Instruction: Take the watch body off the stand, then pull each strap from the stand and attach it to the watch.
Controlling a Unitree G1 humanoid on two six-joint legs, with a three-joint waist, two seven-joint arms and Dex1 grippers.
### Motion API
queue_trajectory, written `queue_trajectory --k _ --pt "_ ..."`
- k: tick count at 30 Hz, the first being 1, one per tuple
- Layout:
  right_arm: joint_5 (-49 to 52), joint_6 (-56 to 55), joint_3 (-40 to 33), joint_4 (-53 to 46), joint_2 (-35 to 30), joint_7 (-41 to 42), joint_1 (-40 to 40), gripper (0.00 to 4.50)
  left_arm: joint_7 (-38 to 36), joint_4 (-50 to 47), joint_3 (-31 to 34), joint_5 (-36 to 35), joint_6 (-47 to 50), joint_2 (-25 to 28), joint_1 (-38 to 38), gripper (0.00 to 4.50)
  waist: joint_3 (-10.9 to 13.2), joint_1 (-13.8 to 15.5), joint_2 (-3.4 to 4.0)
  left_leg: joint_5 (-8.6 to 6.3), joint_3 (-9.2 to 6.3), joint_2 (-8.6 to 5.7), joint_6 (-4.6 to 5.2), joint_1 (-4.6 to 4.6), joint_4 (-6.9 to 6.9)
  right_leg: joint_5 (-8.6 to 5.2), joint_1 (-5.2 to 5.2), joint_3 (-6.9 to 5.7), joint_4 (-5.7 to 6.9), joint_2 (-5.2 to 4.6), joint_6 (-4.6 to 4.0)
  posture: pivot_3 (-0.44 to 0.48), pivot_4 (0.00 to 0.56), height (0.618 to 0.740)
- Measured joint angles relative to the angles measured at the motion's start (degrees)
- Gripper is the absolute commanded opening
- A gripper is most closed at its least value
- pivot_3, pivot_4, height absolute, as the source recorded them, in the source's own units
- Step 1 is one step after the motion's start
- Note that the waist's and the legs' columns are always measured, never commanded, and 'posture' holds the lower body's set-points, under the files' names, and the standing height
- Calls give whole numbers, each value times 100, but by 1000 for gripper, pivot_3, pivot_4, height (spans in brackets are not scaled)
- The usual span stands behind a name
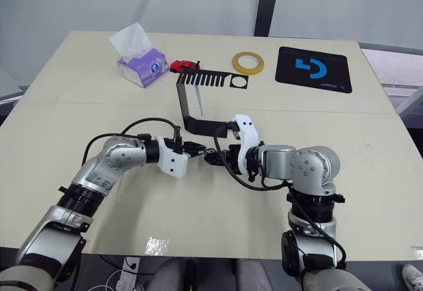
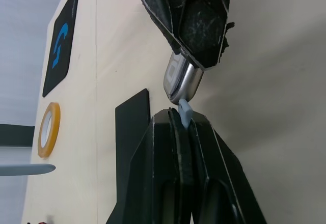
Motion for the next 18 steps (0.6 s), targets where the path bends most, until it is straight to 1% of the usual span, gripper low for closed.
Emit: queue_trajectory --k 3,8,18 --pt "-70 -123 292 -228 -231 230 84 1523 249 -200 2 272 -196 72 113 0 0 1 0 0 -1 0 0 -1 0 0 0 0 -1 0 0 0 150 738" --pt "-273 -620 810 -490 -675 687 277 1523 903 -227 3 743 -557 78 267 0 0 6 0 0 -2 -1 1 -5 2 1 -1 -2 -3 0 1 0 150 738" --pt "-366 -862 939 -513 -914 1096 383 1523 1360 -353 5 912 -615 65 465 0 0 14 0 0 -4 -1 1 -7 6 1 0 -3 -2 -2 1 0 150 738"
